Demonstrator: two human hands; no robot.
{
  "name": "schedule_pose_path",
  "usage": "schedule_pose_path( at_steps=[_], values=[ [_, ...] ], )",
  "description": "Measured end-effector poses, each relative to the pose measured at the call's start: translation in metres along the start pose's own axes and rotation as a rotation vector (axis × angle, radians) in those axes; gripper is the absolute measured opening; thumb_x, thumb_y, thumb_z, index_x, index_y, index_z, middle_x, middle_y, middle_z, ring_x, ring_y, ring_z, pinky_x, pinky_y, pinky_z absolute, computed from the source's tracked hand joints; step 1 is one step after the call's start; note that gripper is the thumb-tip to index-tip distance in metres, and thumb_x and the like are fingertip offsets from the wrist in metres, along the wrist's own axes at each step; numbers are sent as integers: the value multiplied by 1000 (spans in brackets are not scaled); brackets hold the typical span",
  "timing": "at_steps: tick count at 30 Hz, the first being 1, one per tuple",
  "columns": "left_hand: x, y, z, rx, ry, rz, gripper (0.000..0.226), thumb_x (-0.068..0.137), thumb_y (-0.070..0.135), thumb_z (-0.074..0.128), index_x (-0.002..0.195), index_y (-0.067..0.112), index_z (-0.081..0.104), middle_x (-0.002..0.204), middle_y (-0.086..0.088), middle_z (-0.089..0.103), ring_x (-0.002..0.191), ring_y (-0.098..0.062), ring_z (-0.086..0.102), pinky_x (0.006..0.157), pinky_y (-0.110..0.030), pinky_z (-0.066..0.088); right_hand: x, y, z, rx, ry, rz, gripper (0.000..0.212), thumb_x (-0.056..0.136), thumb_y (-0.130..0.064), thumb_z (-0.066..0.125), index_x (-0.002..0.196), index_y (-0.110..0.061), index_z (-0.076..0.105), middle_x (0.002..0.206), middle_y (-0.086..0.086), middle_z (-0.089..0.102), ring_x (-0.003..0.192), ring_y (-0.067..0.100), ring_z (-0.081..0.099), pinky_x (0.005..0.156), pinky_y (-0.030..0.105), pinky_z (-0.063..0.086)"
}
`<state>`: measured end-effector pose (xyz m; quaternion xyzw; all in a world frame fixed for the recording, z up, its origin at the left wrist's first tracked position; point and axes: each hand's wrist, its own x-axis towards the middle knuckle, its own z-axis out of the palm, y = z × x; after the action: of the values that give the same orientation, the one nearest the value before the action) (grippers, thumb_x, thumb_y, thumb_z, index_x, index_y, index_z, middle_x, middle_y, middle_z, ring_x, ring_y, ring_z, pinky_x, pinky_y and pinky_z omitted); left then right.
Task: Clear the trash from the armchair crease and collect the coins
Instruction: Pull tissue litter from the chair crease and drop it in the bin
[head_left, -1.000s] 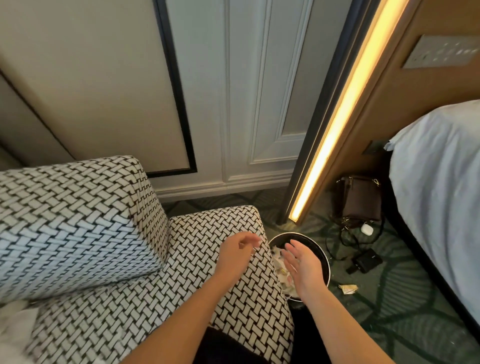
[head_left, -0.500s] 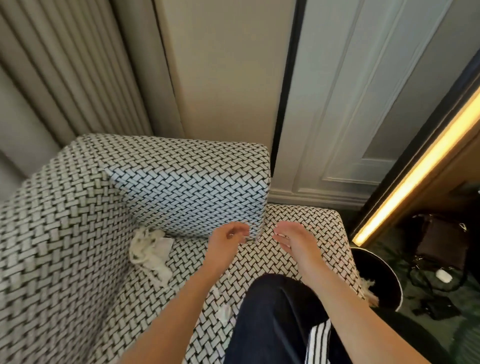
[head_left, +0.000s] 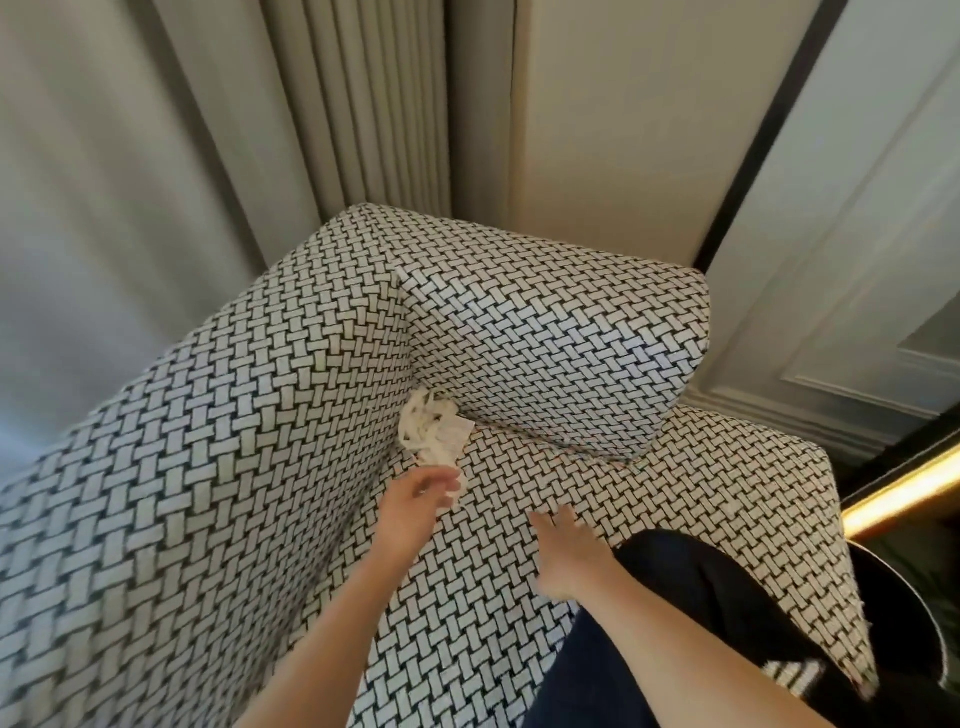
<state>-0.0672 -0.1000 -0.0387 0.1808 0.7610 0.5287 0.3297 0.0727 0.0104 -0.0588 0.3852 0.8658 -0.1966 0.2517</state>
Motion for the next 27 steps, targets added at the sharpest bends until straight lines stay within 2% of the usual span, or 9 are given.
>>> schedule_pose_path(
  at_steps=[4,6,9,11,12,14,18,22,27],
  values=[
    [-5,-16,-4,-8,11,-23,23,93,10,50,90,27,66,96,7,68,86,-7,64,70,-14,49,-3,-2,13,-76,114,-58,78,87,-4,58,149,-16,12,155,14,10,134,31,32,101,41,44],
    [-4,-25,-1,-3,32,-52,23,92,9,51,91,26,67,99,5,68,88,-9,64,79,-18,50,-1,-2,14,-71,151,-82,74,87,0,57,147,-13,16,151,14,19,128,28,40,99,37,46],
    [2,-35,7,35,128,-73,33,89,5,53,118,20,60,119,3,57,85,-6,57,72,-9,47,5,0,13,-60,188,-119,56,89,3,51,140,-9,30,137,12,39,118,24,49,97,34,47],
    [9,-40,11,101,213,-93,52,87,5,56,135,21,44,136,-3,40,112,-14,49,93,-18,44,9,1,13,-53,189,-132,44,91,4,48,132,-6,39,129,12,48,112,23,54,93,33,49],
    [15,-41,13,137,243,-101,61,86,6,59,139,23,37,144,-4,31,128,-19,36,107,-29,33,12,1,13,-46,183,-138,39,91,3,47,129,-4,43,126,12,50,109,22,56,92,31,50],
    [26,-41,15,209,258,-105,78,81,9,67,145,28,26,153,-4,15,141,-22,13,115,-39,14,17,3,10,16,158,-138,27,93,-1,47,119,-4,53,117,11,56,101,20,59,87,27,51],
    [54,-45,13,429,162,-88,104,72,24,79,148,32,9,157,-1,-7,143,-28,-4,115,-43,8,29,9,-1,518,167,-65,13,88,-5,56,78,-9,63,80,1,67,70,6,64,69,15,51],
    [76,-46,15,731,45,-22,118,61,43,83,147,40,2,153,2,-21,141,-31,-6,114,-47,12,34,13,-11,1060,126,35,12,86,-3,60,77,-9,66,78,6,69,66,9,66,70,23,57],
    [75,-58,22,776,71,172,79,65,37,81,133,36,40,142,3,10,125,-18,11,109,-39,25,44,15,-12,1323,77,142,10,87,0,58,84,-3,67,89,13,67,74,16,67,77,30,58]
  ],
)
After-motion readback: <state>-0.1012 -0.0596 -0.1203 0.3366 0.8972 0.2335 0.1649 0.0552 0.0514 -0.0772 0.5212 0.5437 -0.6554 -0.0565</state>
